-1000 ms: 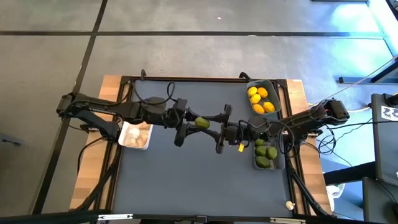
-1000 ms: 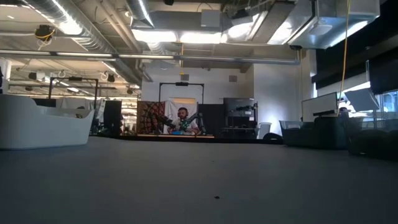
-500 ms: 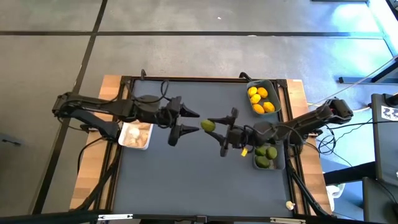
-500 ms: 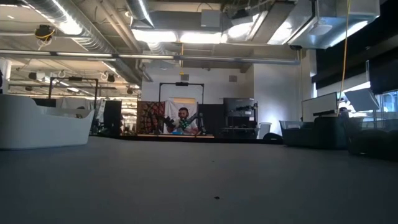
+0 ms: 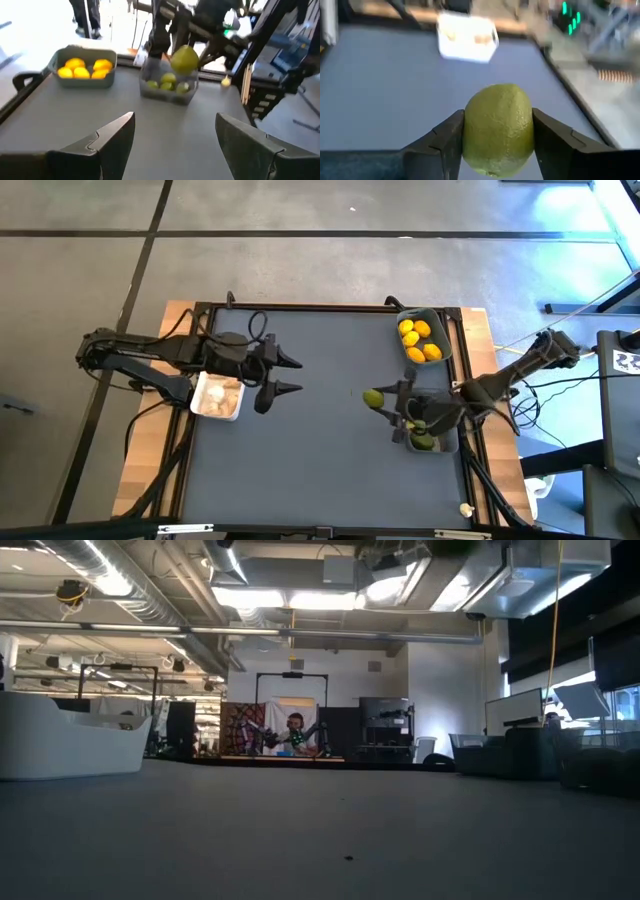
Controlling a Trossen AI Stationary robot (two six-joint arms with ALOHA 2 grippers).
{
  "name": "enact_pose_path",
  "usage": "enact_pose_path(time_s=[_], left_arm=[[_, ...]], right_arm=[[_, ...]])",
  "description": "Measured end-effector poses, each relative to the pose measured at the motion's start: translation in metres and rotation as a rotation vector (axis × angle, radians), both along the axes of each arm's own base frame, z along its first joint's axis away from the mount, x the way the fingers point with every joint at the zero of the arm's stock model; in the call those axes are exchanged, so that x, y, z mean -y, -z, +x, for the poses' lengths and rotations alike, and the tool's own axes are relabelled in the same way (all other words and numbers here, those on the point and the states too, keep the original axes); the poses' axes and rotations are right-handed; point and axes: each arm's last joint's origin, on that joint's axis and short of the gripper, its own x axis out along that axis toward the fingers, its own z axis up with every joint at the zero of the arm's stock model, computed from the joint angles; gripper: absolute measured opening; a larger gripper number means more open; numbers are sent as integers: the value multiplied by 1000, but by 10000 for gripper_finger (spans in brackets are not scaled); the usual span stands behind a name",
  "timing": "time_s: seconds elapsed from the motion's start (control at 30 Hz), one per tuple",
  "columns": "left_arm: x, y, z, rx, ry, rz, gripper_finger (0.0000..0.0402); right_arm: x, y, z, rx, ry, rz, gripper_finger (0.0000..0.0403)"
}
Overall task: Sort produce into baskets
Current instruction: Put the lime into the black bin, then put the garlic into the white bin
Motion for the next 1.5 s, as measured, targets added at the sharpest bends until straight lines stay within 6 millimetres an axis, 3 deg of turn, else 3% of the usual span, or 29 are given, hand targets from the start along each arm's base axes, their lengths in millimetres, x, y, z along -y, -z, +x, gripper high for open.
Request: enact_pose_path(time_s=[0.23, 0.47, 0.7, 0.83, 1.1, 1.33, 1.5], left_arm=[[-1, 5, -2, -54, -19, 9, 272], [0, 6, -2, -62, -13, 16, 273], [0, 7, -2, -73, -11, 18, 273], [0, 7, -2, -74, -12, 17, 273], [0, 7, -2, -73, -18, 2, 273], [0, 7, -3, -79, -22, -7, 272], [0, 7, -3, -80, -14, 13, 257]], right_arm=[[11, 28, -30, -283, 207, 248, 195], [21, 62, -56, -539, 542, 509, 195], [28, 106, -76, -681, 773, 616, 195], [31, 122, -84, -729, 858, 657, 195], [31, 127, -84, -728, 854, 661, 198], [31, 127, -85, -748, 850, 672, 252], [26, 108, -78, -750, 819, 706, 271]])
